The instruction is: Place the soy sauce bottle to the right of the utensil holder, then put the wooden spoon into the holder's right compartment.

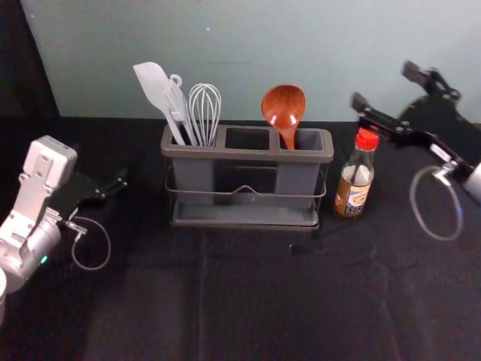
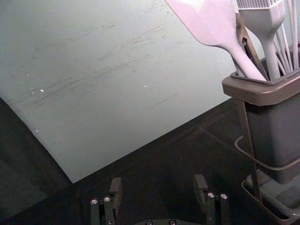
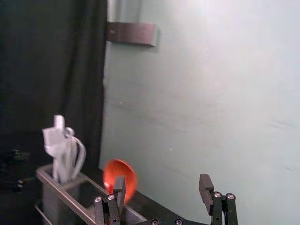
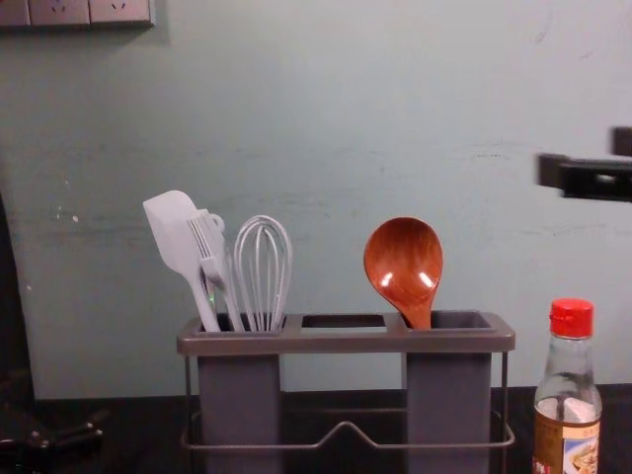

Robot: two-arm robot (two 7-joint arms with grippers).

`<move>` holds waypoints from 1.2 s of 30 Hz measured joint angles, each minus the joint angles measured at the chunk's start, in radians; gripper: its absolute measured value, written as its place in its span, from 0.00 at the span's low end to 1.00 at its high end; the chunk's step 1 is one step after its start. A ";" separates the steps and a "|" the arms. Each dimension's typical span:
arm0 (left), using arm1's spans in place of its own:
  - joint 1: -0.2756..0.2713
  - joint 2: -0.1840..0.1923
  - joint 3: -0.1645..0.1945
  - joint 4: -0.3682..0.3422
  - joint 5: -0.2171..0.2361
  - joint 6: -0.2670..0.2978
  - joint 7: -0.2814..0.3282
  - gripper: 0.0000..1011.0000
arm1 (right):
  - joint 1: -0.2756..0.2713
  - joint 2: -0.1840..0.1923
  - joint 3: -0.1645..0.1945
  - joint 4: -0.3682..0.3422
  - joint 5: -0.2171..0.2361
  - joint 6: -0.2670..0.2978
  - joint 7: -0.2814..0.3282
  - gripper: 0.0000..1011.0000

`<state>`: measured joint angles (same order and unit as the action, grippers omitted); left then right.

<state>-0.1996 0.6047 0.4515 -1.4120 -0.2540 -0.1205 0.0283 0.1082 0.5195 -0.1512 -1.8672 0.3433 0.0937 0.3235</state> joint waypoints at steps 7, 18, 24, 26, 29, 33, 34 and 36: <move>0.000 0.000 0.000 0.000 0.000 0.000 0.000 0.99 | -0.115 0.008 0.093 -0.026 0.000 0.010 -0.056 0.99; 0.000 0.000 0.000 0.000 0.000 0.000 0.000 0.99 | -0.220 -0.027 0.118 0.025 -0.081 -0.044 -0.107 0.99; 0.000 0.000 0.000 0.000 0.000 0.000 0.000 0.99 | -0.233 -0.059 0.103 0.081 -0.108 -0.057 -0.115 0.99; 0.000 0.000 0.000 0.000 0.000 0.000 0.000 0.99 | -0.232 -0.071 0.098 0.102 -0.113 -0.055 -0.114 0.99; 0.000 0.000 0.000 0.000 0.000 0.000 0.000 0.99 | -0.225 -0.086 0.091 0.129 -0.125 -0.055 -0.114 0.99; 0.000 0.000 0.000 0.000 0.000 0.000 0.000 0.99 | -0.215 -0.104 0.084 0.159 -0.138 -0.064 -0.114 0.99; 0.000 0.000 0.000 0.000 0.000 0.000 0.000 0.99 | -0.212 -0.107 0.083 0.166 -0.139 -0.068 -0.114 0.99; 0.000 0.000 0.000 0.000 0.000 0.000 0.000 0.99 | -0.202 -0.120 0.080 0.190 -0.142 -0.084 -0.108 0.99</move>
<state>-0.1996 0.6047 0.4514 -1.4120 -0.2539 -0.1205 0.0283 -0.0936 0.3995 -0.0708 -1.6773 0.2011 0.0101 0.2159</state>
